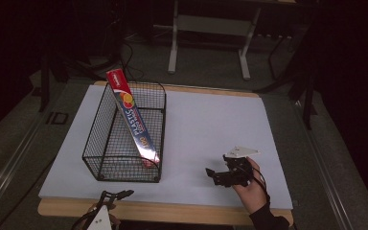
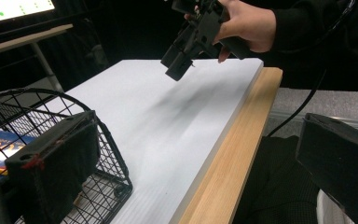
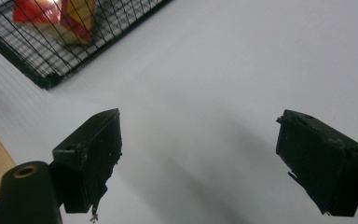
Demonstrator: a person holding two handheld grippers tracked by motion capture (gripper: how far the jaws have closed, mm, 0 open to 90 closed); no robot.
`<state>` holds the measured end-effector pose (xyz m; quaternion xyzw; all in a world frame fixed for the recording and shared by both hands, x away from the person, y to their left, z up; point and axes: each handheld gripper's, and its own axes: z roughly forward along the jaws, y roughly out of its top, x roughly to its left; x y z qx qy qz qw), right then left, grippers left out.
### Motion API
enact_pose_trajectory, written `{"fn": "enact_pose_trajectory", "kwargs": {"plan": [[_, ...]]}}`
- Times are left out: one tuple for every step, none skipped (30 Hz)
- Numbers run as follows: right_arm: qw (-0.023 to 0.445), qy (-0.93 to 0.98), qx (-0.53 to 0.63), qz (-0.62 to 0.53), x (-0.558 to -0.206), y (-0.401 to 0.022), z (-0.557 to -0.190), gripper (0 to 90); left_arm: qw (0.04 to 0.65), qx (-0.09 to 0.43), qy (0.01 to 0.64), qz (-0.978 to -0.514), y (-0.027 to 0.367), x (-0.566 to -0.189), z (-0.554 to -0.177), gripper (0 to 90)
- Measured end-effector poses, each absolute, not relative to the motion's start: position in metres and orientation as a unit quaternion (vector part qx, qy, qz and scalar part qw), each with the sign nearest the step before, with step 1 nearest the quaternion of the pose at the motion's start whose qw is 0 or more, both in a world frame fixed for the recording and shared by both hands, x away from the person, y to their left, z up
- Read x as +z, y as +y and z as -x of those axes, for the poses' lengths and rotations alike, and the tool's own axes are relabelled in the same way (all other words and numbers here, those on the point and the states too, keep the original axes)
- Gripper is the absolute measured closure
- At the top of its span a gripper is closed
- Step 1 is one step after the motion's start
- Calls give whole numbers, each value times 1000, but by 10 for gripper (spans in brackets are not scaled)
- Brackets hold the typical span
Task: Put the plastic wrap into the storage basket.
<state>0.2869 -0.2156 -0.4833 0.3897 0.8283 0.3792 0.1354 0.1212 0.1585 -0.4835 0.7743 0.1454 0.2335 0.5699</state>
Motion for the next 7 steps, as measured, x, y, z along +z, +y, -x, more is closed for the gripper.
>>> {"fn": "enact_pose_trajectory", "kwargs": {"plan": [[134,830,377,-388,-485,-215,-287,141,570,233,146,-774,159,-484,-121,2],[135,831,376,-388,-486,-215,-287,141,570,233,146,-774,159,-484,-121,2],[134,831,374,-388,-487,-215,-288,141,570,233,146,-774,159,-483,-121,2],[134,832,373,-389,-488,-215,-288,141,570,234,146,-774,159,-483,-121,2],[134,832,372,-390,-488,-215,-289,141,570,233,146,-774,159,-484,-121,2],[135,831,373,-389,-488,-215,-289,141,569,233,145,-775,159,-484,-121,2],[136,833,371,-388,-488,-215,-289,141,569,233,145,-775,159,-484,-121,2]]}}
